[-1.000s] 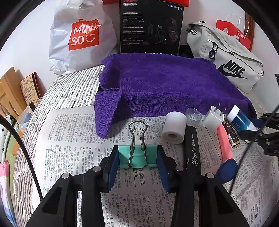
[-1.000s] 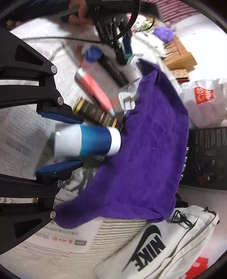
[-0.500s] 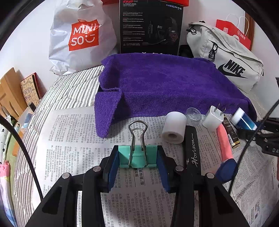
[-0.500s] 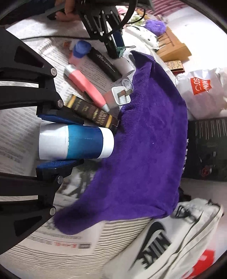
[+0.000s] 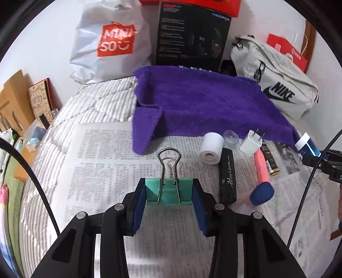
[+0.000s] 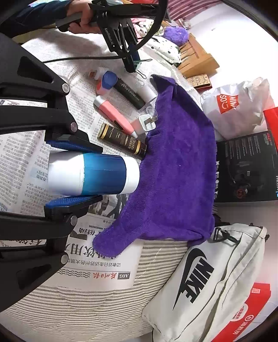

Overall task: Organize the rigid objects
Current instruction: 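Set the blue-white bottle on the purple towel with the right tool while the left tool carries the clip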

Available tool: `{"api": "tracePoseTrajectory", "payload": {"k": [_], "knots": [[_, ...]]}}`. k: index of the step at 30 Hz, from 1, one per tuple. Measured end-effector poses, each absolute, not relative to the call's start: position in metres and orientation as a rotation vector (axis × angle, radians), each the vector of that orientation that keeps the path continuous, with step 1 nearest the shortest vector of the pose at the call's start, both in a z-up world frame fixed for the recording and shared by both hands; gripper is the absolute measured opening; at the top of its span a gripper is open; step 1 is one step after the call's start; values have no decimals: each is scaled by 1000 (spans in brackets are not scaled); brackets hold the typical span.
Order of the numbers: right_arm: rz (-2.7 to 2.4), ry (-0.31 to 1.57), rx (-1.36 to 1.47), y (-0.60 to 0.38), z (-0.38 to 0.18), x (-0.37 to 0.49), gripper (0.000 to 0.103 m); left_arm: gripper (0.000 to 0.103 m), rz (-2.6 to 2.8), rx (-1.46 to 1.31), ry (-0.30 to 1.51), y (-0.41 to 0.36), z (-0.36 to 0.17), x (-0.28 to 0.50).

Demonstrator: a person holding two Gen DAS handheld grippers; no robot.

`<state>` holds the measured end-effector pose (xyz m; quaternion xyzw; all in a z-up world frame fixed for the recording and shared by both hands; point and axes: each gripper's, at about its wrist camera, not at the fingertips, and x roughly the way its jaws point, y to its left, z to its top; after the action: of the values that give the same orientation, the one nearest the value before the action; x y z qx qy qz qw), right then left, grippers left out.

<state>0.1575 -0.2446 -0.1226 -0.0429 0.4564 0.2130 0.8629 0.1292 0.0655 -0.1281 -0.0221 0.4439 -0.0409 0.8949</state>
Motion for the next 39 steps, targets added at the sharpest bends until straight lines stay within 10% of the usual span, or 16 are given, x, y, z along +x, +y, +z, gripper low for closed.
{"api": "tracePoseTrajectory", "payload": {"k": [39], "knots": [[374, 939, -120, -210, -112, 346, 37, 39, -141, -40, 939, 78, -78, 267]]}}
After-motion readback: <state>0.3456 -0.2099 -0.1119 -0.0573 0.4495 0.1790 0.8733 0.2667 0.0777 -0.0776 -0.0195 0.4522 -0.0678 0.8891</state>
